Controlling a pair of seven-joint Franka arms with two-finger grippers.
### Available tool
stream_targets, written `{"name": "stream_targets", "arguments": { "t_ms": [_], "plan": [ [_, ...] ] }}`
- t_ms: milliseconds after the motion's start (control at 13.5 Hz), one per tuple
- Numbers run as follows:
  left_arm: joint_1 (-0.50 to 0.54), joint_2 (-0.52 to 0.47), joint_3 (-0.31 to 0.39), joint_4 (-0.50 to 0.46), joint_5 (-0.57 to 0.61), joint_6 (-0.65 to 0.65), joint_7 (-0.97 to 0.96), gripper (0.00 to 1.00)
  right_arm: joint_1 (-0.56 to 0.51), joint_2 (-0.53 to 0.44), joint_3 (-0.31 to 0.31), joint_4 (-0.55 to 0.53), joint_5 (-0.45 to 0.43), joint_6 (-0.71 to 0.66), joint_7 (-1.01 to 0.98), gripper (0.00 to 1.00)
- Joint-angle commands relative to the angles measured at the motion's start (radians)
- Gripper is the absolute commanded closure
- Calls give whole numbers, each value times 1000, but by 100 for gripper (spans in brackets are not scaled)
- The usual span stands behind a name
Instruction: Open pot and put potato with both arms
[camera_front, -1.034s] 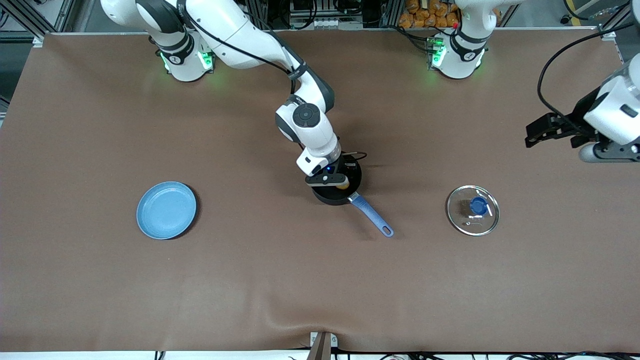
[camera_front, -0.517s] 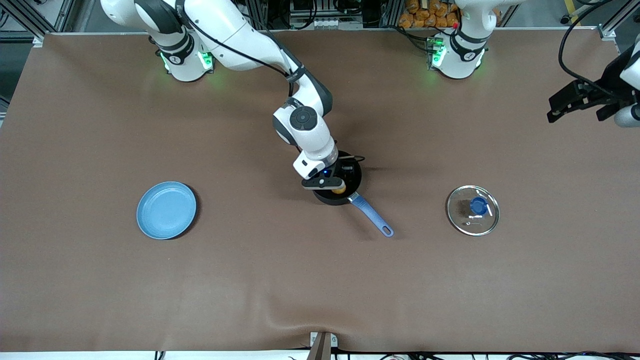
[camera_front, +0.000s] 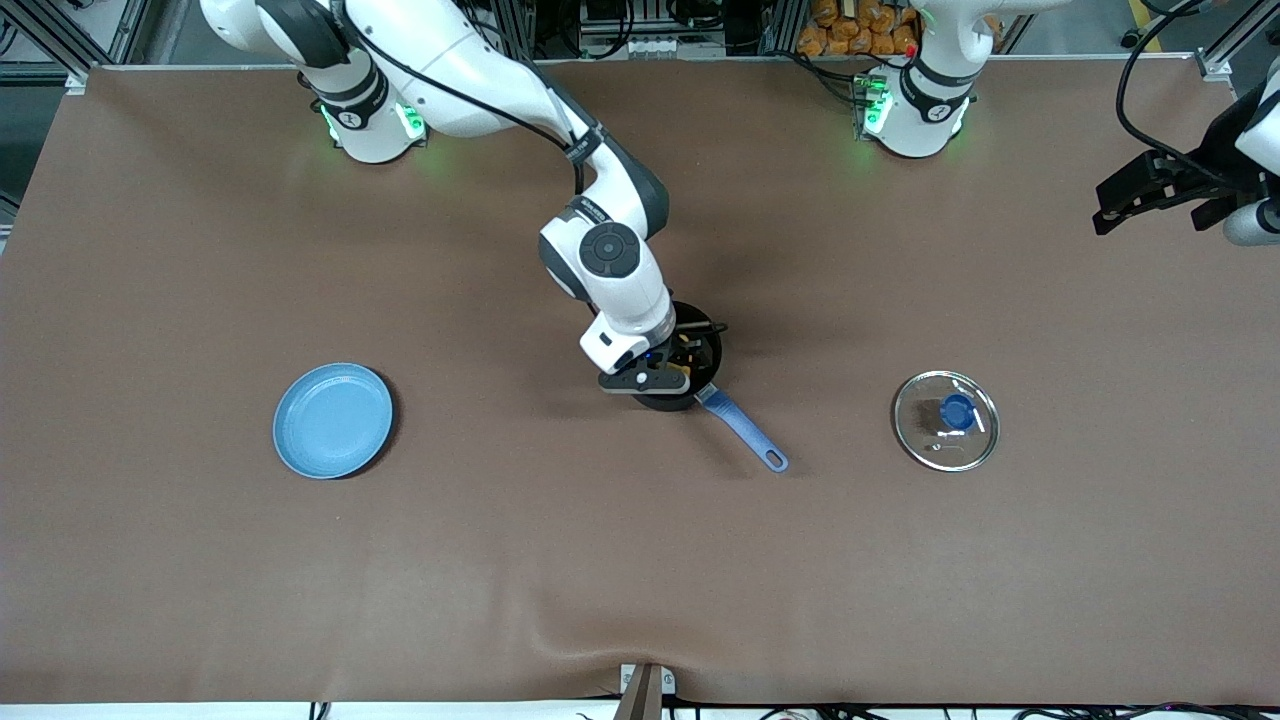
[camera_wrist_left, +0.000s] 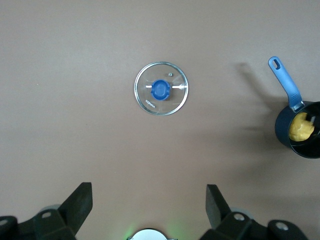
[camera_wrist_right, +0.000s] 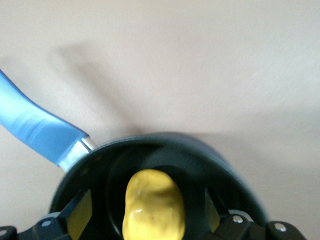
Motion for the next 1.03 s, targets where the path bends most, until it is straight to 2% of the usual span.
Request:
{"name": "stream_targets", "arguments": {
  "t_ms": [0,222,517,739,960],
  "plan": [
    [-5,-27,7,-24,-13,-7,-6,0,-54,-61,15,8,-10,-95,-79,0],
    [-4,-36,7,-41,-14,-7,-6,0,-151,-159,19,8,-1,-228,-212,0],
    [-4,-38,7,-45,-16,-6,-6,0,-299,-268,11,0,-22,-439,-235,0],
    [-4,-41,7,-47,-16,-3,-7,0,-431,-345,12,-18,-35,-520,-468,0],
    [-5,-35,7,-45,-16,8,-7,0,-540,-400,12,-21,-33,-629,-586,0]
  ]
}}
